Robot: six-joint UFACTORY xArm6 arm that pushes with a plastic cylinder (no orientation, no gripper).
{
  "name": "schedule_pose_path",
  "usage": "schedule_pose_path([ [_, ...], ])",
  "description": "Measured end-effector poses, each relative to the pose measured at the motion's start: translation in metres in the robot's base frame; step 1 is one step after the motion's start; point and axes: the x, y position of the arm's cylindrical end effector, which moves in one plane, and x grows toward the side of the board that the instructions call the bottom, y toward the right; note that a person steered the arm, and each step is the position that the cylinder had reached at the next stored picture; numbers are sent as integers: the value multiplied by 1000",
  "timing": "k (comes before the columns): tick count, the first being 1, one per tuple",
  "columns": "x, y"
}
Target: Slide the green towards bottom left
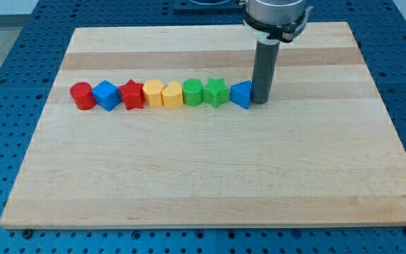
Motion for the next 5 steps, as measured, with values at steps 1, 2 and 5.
schedule_pose_path([
  [1,-1,4],
  [2,-22,16],
  [5,-64,-58],
])
